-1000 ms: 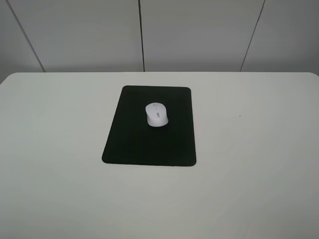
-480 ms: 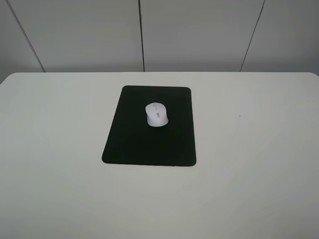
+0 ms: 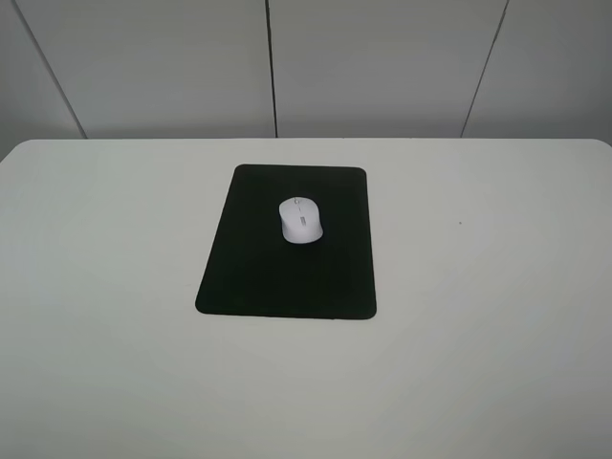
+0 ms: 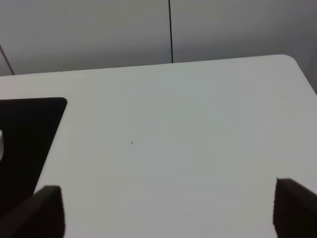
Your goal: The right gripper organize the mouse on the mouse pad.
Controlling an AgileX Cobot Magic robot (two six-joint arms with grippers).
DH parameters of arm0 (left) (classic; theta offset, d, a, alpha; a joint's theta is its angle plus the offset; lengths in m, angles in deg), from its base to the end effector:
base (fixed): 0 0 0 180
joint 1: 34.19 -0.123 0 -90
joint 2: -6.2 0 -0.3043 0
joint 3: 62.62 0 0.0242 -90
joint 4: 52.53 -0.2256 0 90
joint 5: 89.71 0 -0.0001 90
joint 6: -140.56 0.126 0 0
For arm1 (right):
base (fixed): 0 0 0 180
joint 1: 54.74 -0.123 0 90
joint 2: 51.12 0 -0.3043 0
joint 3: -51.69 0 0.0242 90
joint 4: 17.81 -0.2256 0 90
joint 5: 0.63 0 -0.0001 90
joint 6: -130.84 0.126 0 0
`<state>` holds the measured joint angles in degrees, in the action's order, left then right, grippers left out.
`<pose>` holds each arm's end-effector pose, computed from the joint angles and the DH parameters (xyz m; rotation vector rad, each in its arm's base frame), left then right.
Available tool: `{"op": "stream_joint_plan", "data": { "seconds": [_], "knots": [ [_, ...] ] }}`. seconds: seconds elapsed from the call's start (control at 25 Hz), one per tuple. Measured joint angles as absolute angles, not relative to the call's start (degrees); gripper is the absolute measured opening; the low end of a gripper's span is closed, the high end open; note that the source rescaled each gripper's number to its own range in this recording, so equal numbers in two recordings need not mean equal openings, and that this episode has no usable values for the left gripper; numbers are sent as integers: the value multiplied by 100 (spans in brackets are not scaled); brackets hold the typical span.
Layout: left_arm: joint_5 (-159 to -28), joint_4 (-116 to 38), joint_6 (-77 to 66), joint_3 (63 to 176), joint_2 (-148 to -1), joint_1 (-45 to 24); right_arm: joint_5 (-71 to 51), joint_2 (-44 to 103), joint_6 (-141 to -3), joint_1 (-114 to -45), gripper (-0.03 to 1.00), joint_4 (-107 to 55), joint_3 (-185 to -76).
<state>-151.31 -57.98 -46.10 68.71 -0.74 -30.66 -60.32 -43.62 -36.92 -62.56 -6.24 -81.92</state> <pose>-0.0172 0.0116 0.2499 -0.0617 2.0411 0.0026 -0.0164 -0.0243 0.2665 0.0879 1.9650 -0.0100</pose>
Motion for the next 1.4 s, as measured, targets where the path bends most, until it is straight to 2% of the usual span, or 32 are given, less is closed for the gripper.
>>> {"op": "stream_joint_plan", "data": {
  "seconds": [1.4],
  "knots": [
    [-15131,-5798,-4610,6871,-74,-3066,-6223,-4412,-4249,-6256,100,-906,-8019]
  ]
}}
